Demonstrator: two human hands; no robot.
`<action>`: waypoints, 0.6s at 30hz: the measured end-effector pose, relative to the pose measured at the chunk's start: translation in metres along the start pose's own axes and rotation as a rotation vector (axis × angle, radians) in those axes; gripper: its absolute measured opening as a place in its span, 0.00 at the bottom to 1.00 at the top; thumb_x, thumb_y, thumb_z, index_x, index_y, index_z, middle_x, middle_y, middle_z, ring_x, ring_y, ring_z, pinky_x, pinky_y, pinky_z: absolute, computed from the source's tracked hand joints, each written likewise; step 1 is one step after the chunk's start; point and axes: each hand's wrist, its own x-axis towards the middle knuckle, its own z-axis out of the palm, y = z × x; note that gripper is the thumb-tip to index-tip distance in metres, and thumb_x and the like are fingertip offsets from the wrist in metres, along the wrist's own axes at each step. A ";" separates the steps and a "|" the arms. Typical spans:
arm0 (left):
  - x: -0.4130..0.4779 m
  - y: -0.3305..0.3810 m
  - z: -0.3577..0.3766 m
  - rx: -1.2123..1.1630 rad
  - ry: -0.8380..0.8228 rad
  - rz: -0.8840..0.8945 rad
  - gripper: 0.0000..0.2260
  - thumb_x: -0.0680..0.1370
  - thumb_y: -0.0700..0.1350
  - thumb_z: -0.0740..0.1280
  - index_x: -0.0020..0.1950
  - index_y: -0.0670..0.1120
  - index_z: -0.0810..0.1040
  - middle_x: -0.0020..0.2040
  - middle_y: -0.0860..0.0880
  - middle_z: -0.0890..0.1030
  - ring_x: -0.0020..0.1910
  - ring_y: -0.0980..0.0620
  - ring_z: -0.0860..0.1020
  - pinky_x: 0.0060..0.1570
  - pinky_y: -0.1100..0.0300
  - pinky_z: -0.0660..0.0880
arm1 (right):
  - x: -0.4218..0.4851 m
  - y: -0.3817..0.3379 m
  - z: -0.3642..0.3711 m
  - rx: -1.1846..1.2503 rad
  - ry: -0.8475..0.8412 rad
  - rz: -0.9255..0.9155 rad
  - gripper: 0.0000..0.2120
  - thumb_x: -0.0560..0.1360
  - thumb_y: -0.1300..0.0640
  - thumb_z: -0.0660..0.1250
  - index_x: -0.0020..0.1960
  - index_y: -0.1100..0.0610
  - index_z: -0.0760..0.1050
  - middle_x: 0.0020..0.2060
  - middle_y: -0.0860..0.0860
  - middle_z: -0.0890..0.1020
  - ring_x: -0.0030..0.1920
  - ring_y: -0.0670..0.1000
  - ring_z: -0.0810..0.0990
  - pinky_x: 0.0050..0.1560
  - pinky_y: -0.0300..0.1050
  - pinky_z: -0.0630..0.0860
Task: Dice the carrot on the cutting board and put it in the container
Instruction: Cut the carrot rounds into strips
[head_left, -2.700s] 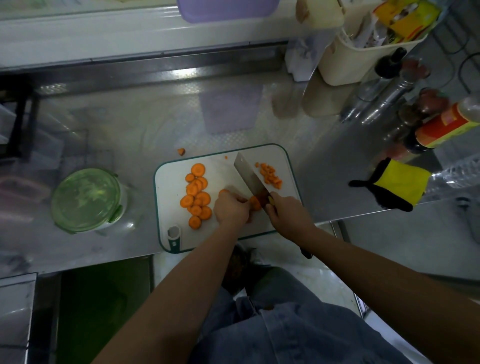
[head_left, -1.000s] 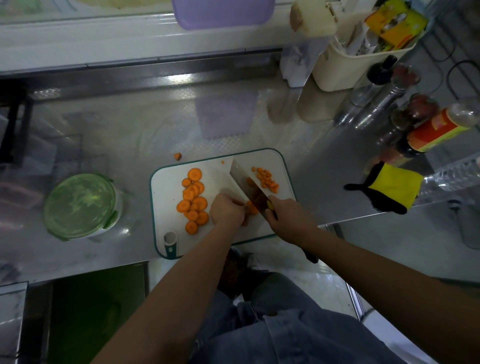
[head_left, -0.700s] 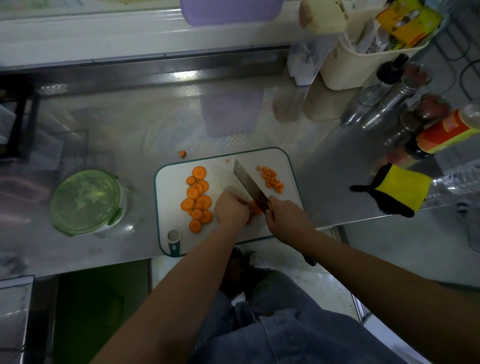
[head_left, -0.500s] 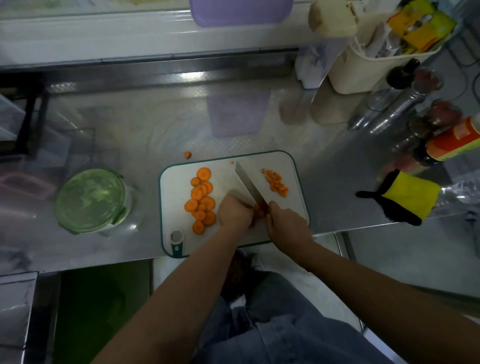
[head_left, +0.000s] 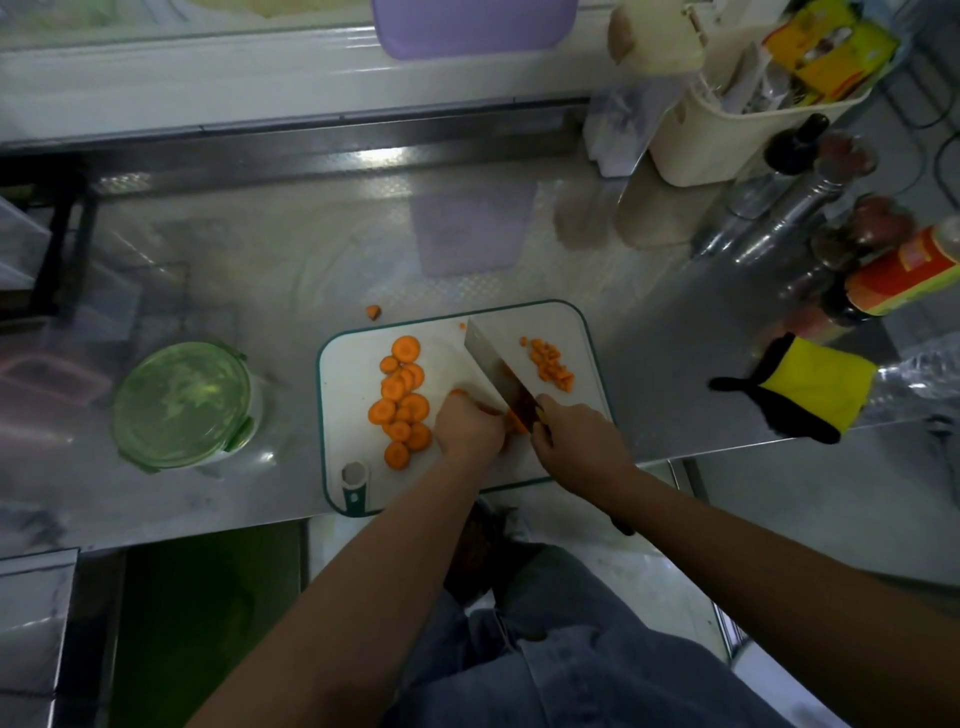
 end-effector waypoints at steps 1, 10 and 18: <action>0.000 0.000 0.000 -0.004 0.003 -0.002 0.12 0.65 0.51 0.77 0.35 0.43 0.82 0.35 0.44 0.83 0.38 0.44 0.82 0.41 0.50 0.81 | -0.001 0.000 0.000 -0.008 -0.010 0.003 0.13 0.79 0.53 0.55 0.60 0.56 0.68 0.41 0.57 0.78 0.39 0.58 0.77 0.34 0.46 0.67; 0.000 0.002 -0.003 -0.014 -0.019 -0.020 0.12 0.65 0.50 0.78 0.29 0.46 0.79 0.35 0.45 0.82 0.39 0.45 0.81 0.41 0.50 0.81 | -0.001 -0.003 0.010 0.017 -0.063 0.068 0.09 0.79 0.55 0.56 0.54 0.59 0.68 0.40 0.56 0.76 0.40 0.59 0.77 0.34 0.46 0.65; -0.001 0.000 -0.004 0.014 -0.020 0.009 0.11 0.64 0.49 0.78 0.34 0.45 0.81 0.33 0.47 0.82 0.36 0.48 0.81 0.41 0.51 0.81 | 0.002 0.005 0.013 0.114 0.022 0.054 0.12 0.80 0.53 0.57 0.58 0.59 0.69 0.39 0.58 0.79 0.38 0.60 0.77 0.34 0.47 0.68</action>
